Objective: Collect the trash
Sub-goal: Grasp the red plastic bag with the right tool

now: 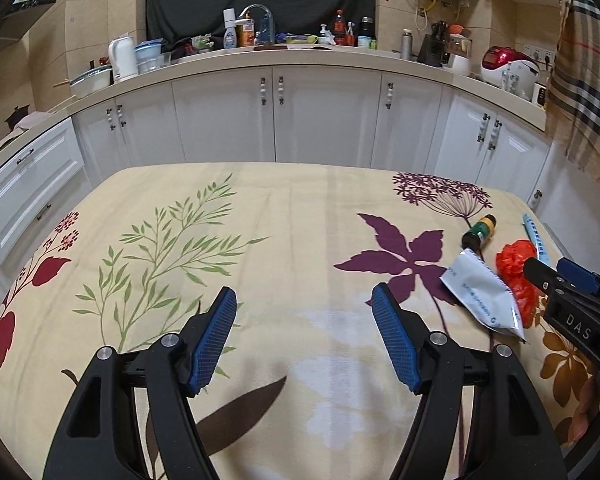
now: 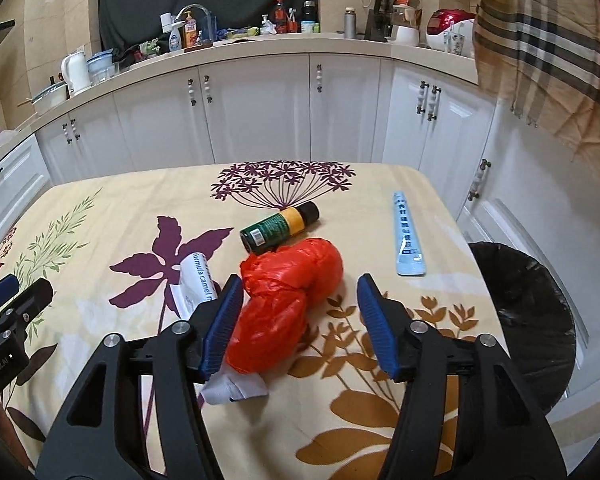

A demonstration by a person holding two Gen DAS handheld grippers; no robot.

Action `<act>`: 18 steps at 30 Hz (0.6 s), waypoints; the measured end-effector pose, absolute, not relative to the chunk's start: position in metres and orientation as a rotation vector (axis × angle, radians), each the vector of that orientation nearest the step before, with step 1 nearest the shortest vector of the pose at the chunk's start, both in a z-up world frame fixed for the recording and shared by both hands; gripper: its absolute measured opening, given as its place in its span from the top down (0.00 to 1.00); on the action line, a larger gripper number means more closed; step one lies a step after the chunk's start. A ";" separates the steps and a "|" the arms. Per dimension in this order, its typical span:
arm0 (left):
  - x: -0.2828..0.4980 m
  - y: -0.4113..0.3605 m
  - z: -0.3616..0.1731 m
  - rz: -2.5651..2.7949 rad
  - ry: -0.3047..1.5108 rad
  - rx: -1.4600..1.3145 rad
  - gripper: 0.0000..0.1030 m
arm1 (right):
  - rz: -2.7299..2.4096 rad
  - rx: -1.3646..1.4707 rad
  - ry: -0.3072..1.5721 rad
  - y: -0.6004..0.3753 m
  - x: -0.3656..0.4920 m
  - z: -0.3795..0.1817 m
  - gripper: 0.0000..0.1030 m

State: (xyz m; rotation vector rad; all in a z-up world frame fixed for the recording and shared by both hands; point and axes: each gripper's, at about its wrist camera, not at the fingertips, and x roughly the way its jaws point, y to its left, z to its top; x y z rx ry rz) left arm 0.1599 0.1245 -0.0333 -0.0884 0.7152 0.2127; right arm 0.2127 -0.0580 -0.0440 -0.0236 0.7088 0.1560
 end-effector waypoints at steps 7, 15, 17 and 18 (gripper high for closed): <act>0.159 0.128 -0.035 0.214 0.719 -0.092 0.34 | 0.132 -0.038 0.726 -0.052 0.219 -0.048 0.39; 0.160 0.130 -0.038 0.213 0.724 -0.098 0.34 | 0.110 -0.044 0.747 -0.058 0.222 -0.053 0.39; 0.160 0.130 -0.038 0.211 0.724 -0.099 0.34 | 0.106 -0.045 0.750 -0.059 0.221 -0.053 0.39; 0.160 0.129 -0.038 0.210 0.724 -0.099 0.34 | 0.105 -0.045 0.752 -0.060 0.221 -0.054 0.39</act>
